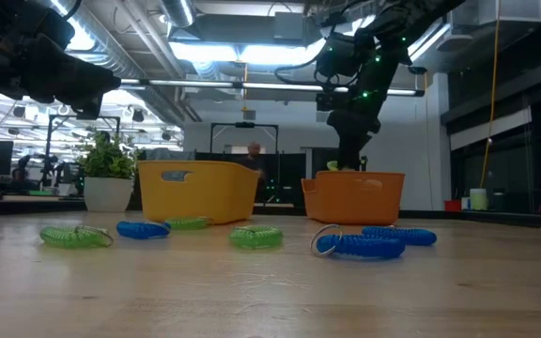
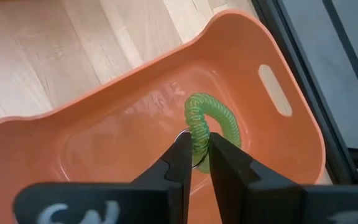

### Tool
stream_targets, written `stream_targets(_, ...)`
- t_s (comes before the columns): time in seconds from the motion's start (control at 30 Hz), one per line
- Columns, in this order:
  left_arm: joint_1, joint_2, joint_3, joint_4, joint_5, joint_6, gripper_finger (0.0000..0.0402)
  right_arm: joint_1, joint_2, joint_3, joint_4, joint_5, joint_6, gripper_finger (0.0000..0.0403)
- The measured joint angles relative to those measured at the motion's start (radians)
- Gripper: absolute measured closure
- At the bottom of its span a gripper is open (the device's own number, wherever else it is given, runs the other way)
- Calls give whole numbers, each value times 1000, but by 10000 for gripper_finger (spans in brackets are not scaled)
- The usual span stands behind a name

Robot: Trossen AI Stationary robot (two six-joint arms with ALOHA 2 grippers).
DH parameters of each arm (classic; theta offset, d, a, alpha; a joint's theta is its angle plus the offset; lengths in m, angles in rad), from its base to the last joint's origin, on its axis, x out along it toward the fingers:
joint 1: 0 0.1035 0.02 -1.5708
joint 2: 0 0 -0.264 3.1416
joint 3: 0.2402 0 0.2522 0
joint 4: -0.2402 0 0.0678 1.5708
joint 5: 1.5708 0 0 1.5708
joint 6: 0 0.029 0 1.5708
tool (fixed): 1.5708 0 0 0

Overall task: Sort items
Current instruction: Put the green keychain into the orange bin

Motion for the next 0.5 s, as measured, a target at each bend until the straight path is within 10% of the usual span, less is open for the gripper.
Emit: stream_targets(0.5, 0, 0, 0, 0, 0, 0, 331, 0, 0, 0, -1, -53, 0, 349)
